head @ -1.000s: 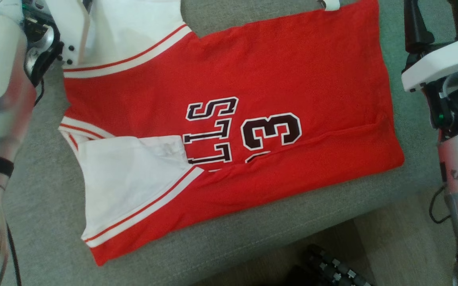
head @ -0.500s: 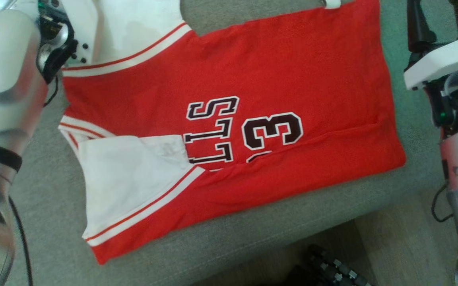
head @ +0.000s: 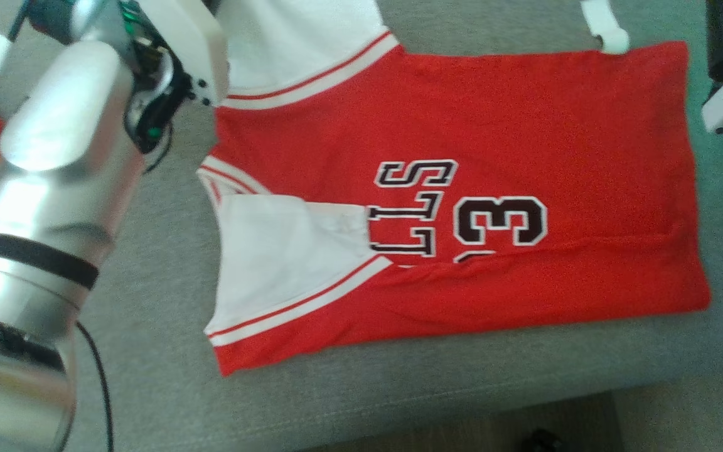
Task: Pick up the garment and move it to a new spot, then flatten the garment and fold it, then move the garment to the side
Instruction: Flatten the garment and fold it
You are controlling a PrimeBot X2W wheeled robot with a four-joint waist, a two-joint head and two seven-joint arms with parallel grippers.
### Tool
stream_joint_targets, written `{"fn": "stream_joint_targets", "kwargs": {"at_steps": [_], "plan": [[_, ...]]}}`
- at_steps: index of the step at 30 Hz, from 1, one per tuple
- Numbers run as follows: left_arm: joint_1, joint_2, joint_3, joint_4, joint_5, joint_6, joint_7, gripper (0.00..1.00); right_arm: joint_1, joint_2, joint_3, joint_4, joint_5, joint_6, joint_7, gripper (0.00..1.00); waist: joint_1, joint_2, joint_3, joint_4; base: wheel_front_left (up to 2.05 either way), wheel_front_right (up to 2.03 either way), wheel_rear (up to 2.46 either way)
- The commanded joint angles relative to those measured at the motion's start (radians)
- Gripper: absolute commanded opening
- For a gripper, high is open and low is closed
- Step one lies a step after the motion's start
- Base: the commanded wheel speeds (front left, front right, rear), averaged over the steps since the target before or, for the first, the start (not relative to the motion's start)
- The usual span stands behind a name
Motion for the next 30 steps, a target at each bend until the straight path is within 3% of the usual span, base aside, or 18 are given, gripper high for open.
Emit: {"fn": "stream_joint_targets", "kwargs": {"at_steps": [1, 7, 15, 30], "plan": [[-0.023, 0.016, 0.037, -0.053, -0.016, 0.003, -0.015, 0.00, -0.032, -0.037, 0.008, 0.002, 0.022, 0.007, 0.023, 1.00, -0.0001, 0.0000, -0.016, 0.047, 0.00, 0.00, 0.00], [0.008, 0.021, 0.024, -0.141, -0.012, 0.016, -0.016, 0.00, -0.056, -0.092, 0.063, 0.117, 0.069, 0.007, 0.100, 1.00, -0.0001, 0.0000, -0.011, 0.084, 0.00, 0.00, 0.00], [0.048, 0.042, 0.012, -0.216, -0.017, 0.034, 0.010, 0.00, -0.059, -0.109, 0.147, 0.195, 0.116, 0.007, 0.163, 1.00, -0.0001, 0.0000, -0.011, 0.089, 0.00, 0.00, 0.00], [0.071, 0.076, 0.001, -0.309, -0.023, 0.071, 0.061, 0.00, -0.102, -0.118, 0.254, 0.278, 0.191, 0.007, 0.134, 1.00, -0.0001, 0.0000, 0.015, 0.073, 0.00, 0.00, 0.00]]}}
